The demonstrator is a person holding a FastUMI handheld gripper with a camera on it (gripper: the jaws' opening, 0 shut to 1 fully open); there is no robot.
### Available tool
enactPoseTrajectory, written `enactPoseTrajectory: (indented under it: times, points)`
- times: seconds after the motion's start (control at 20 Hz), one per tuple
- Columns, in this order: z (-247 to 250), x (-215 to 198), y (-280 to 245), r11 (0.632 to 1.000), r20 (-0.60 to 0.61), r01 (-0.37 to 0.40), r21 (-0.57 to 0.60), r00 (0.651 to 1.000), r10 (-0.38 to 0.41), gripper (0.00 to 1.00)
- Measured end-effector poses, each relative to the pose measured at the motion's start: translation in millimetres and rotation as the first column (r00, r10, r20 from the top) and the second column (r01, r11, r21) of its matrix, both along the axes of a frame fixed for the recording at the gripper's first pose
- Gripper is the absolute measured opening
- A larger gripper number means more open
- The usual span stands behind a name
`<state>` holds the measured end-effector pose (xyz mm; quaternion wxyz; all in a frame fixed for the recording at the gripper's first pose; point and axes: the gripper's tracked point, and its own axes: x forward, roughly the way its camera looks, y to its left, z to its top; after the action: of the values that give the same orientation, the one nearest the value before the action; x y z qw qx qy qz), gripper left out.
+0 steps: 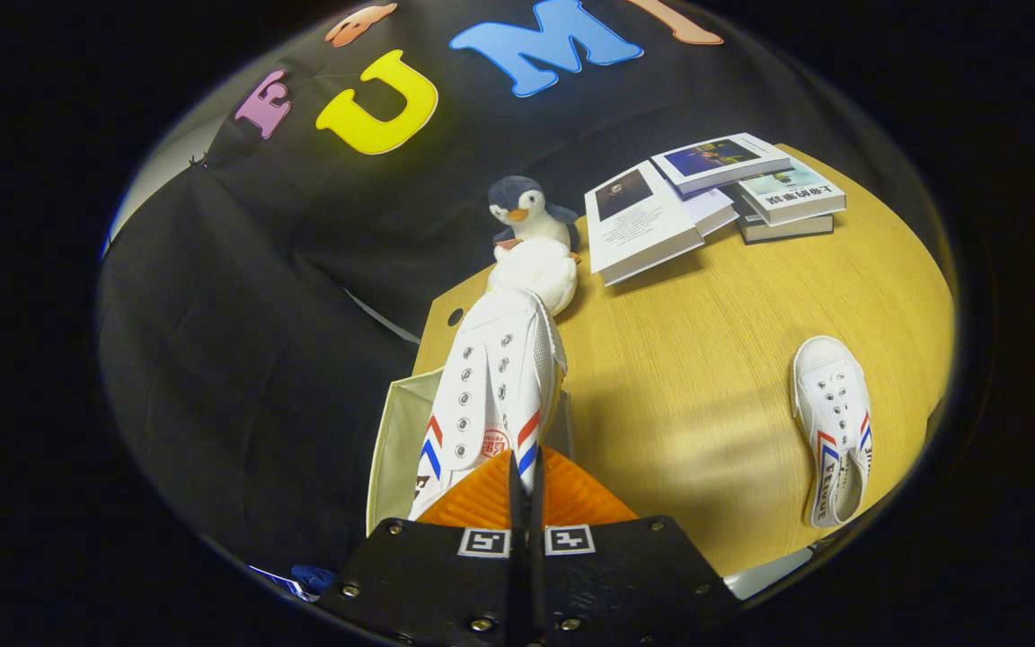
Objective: Open the storage box then place both shoes into the box .Put the left shoe in first, then the right shoe, with the right side of both shoes facing outward in a uniform manner.
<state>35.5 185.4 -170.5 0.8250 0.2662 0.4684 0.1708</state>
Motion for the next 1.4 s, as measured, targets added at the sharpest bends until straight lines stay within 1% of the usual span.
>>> enactPoseTrajectory:
  times: [0.35,0.55,0.95,1.1,1.25,1.3,1.4]
  points:
    - [2.3,1.0,66.1,0.998,-0.008,-0.056,0.007,0.998,0.056,0.00]
    - [-6.9,-5.7,99.8,0.995,-0.015,-0.100,-0.022,0.995,0.099,0.00]
    - [-25.7,-16.2,152.5,0.987,-0.024,-0.146,-0.067,0.989,0.145,0.00]
    - [-35.6,-21.8,167.3,0.985,-0.045,-0.157,-0.074,0.987,0.154,0.00]
    - [-41.9,-22.0,172.2,0.988,-0.050,-0.136,-0.073,0.990,0.132,0.00]
    - [-39.6,-21.4,175.9,0.989,-0.048,-0.138,-0.049,0.990,0.136,0.01]
    - [-25.7,-16.8,183.9,0.990,0.003,-0.142,0.013,0.990,0.142,0.23]
